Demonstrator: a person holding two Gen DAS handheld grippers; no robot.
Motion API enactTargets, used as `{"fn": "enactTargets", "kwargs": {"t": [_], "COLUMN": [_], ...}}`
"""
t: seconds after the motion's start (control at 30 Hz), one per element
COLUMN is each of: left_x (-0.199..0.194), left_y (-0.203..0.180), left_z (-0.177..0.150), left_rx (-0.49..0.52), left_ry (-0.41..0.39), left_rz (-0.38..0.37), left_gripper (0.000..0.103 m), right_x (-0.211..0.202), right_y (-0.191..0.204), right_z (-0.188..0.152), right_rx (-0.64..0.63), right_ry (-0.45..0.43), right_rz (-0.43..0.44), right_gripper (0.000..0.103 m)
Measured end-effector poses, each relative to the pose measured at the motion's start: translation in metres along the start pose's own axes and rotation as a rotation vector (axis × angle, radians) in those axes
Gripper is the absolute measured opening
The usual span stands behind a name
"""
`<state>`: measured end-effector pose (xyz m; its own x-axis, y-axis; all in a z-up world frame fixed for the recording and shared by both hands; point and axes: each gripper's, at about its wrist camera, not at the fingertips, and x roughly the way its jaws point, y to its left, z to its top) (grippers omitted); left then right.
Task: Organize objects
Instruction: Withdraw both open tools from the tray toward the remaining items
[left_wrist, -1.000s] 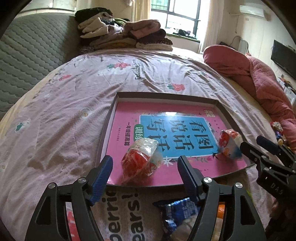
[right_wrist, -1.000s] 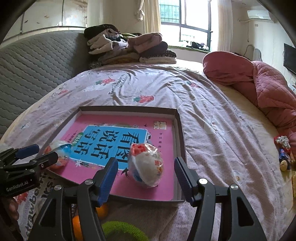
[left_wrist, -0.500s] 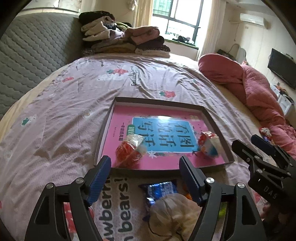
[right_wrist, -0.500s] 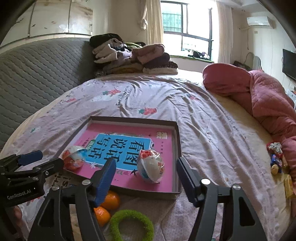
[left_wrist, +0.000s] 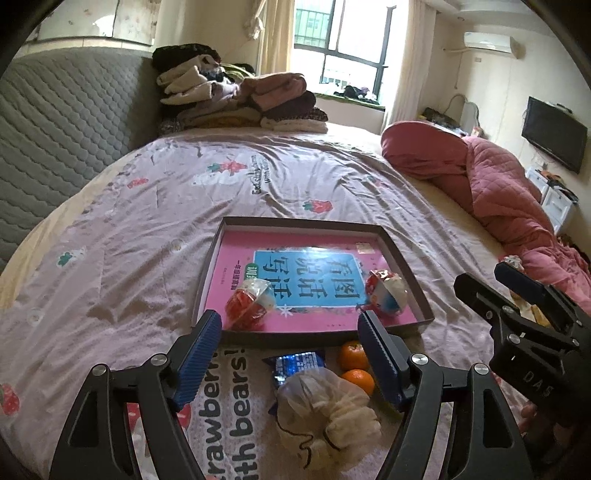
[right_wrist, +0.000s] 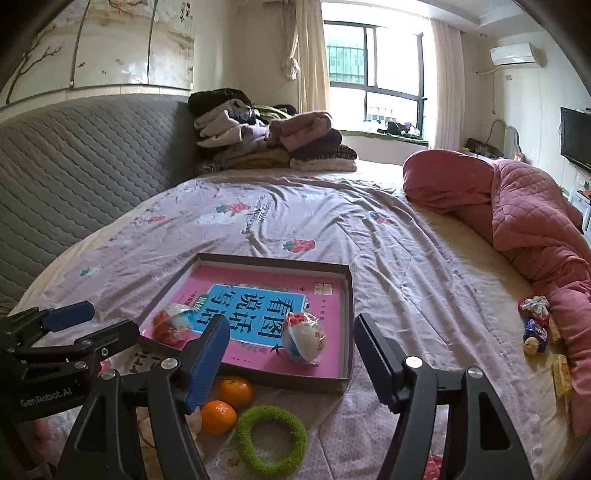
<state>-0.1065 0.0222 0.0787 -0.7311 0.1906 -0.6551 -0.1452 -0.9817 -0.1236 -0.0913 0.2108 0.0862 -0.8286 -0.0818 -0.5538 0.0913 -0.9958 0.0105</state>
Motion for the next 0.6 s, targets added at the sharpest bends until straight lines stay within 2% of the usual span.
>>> {"fn": "enactTargets", "kwargs": {"t": [0.6], "left_x": [-0.035], "left_y": [-0.008], "left_z": [-0.024], "left_rx": [0.033], "left_ry": [-0.013], "left_rz": [0.014], "left_gripper": [0.077], "right_x": [-0.039], "right_y": [0.011], "right_z": [-0.01], "right_rx": [-0.021], "right_ry": [-0.027], "right_rz": [0.017], "right_gripper": [0.07]}}
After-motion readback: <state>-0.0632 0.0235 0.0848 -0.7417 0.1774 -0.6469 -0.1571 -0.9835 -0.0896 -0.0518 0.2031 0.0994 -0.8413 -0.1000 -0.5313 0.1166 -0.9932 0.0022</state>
